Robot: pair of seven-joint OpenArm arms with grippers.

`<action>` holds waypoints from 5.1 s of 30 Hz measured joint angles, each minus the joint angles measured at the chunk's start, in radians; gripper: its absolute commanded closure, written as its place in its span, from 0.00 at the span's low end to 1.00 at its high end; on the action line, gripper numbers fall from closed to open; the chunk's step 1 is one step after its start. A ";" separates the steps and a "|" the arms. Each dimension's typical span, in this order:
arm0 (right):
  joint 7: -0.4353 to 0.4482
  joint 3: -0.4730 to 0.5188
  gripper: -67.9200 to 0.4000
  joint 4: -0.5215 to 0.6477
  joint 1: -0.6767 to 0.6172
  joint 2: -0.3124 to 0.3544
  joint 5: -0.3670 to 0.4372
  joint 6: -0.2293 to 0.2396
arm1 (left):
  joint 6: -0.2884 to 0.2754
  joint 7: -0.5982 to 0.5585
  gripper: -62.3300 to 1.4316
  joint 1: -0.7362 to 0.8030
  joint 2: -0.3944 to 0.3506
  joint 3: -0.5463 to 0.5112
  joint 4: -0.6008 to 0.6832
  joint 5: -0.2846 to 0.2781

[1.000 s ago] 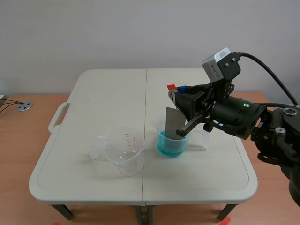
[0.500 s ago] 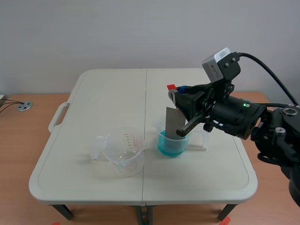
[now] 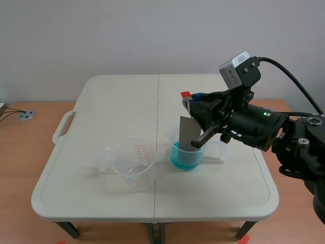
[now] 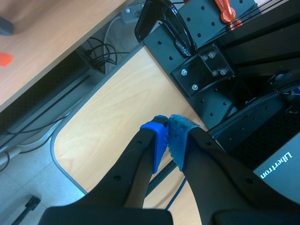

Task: Hold the metal plate by the orange handle, dip it into the blue solution, take it out and point at it, then put the plate back in the beaker on the left.
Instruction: 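Hold the plate still in the solution, then raise the plate and point at it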

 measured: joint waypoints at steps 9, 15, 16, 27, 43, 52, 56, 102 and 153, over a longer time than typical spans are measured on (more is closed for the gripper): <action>0.000 0.000 0.98 0.000 0.000 0.000 0.000 0.000 | 0.000 0.000 0.95 0.000 0.000 0.000 0.000 0.000; 0.000 0.000 0.98 0.000 0.000 0.000 0.000 0.000 | 0.000 0.000 0.95 0.000 0.000 0.000 0.000 0.000; 0.000 0.000 0.98 0.000 0.000 0.000 0.000 0.000 | 0.000 0.000 0.95 0.000 0.000 0.000 0.000 0.000; 0.000 0.000 0.98 0.000 0.000 0.000 0.000 0.000 | 0.000 0.000 0.95 0.000 0.000 0.000 0.000 0.000; 0.000 0.000 0.98 0.000 0.000 0.000 0.000 0.000 | 0.000 0.000 0.95 0.000 0.000 0.000 0.000 0.000; 0.022 0.000 0.98 0.000 0.000 0.000 -0.001 0.004 | 0.000 0.000 0.95 0.000 0.000 0.000 0.000 0.000; 0.090 0.010 0.98 0.000 0.000 0.000 -0.004 0.066 | 0.000 0.000 0.95 0.000 0.000 0.000 0.000 0.000; -0.129 0.114 0.98 0.384 -0.001 0.031 0.163 0.065 | -0.001 -0.004 0.95 -0.095 -0.021 -0.495 0.000 0.053; -0.185 0.114 0.98 0.415 -0.001 0.031 0.207 0.064 | -0.338 -0.034 0.95 -0.939 0.130 0.160 0.000 0.117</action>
